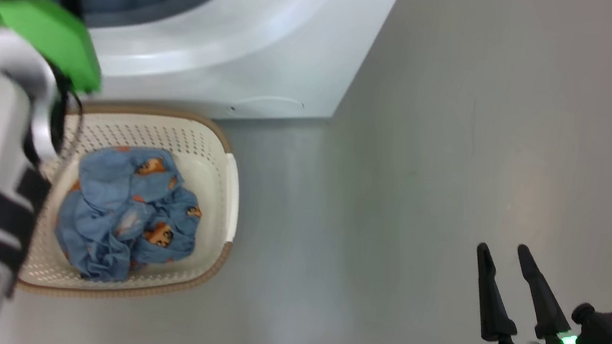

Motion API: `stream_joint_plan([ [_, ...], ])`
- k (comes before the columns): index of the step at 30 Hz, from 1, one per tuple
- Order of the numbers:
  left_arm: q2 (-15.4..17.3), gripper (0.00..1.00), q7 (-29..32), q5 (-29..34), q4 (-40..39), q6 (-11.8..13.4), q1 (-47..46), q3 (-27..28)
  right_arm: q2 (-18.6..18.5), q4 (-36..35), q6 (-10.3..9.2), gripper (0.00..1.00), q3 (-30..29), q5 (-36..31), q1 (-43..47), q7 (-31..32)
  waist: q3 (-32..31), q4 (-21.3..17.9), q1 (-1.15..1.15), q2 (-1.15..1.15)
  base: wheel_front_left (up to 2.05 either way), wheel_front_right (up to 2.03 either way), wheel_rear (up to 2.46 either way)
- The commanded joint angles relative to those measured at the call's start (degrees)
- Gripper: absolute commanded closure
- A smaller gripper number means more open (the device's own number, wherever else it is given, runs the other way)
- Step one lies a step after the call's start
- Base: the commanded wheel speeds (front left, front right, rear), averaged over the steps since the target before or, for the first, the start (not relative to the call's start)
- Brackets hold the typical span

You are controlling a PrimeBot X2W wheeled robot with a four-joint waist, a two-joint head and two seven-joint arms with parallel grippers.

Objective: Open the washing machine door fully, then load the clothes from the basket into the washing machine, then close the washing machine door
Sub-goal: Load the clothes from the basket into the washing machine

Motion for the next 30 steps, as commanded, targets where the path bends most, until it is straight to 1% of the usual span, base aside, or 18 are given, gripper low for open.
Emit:
stream_joint_plan([
  [1,1.6,0.00,-1.3,-0.5,-2.9,0.1,3.0,1.1,-0.4,-1.5,0.09,0.00,0.5,-0.9,2.0,-0.7,-3.9,2.4,0.00,0.00,0.00,0.00,0.00],
  [4,0.5,0.00,-3.9,-1.3,-6.2,0.4,9.2,0.9,-0.4,-1.8,0.09,0.00,-0.6,-1.7,3.4,-0.7,-6.3,3.3,0.00,0.00,0.00,0.00,0.00],
  [7,-0.8,0.00,-6.7,-3.0,-9.0,0.0,16.0,1.3,-0.6,-2.1,0.09,0.00,-1.0,-2.7,4.3,-0.7,-8.7,3.6,0.00,0.00,0.00,0.00,0.00],
  [13,-2.9,0.00,-10.9,-4.1,-12.7,1.0,27.2,0.7,-1.0,-3.1,0.09,0.00,-2.3,-3.9,6.0,-0.7,-11.6,5.1,0.00,0.00,0.00,0.00,0.00],
  [18,-4.7,0.00,-13.2,-3.2,-14.7,2.2,32.6,-0.6,-1.2,-3.4,0.09,0.00,-3.4,-4.5,7.5,-0.7,-13.3,6.6,0.00,0.00,0.00,0.00,0.00],
  [22,-5.5,0.00,-14.2,-2.5,-15.2,2.9,35.8,-1.1,-1.2,-3.4,0.09,0.00,-3.4,-4.9,8.1,-0.7,-14.4,7.0,0.00,0.00,0.00,0.00,0.00],
  [27,-6.6,0.00,-14.8,-1.1,-15.2,3.1,39.6,-2.1,-0.8,-3.2,0.09,0.00,-3.7,-5.4,9.5,-0.7,-16.4,7.8,0.00,0.00,0.00,0.00,0.00],
  [30,-7.0,0.00,-14.9,-0.3,-16.0,2.9,41.6,-1.7,-0.8,-3.2,0.09,0.00,-3.5,-5.8,10.7,-0.7,-17.8,8.4,0.00,0.00,0.00,0.00,0.00],
])
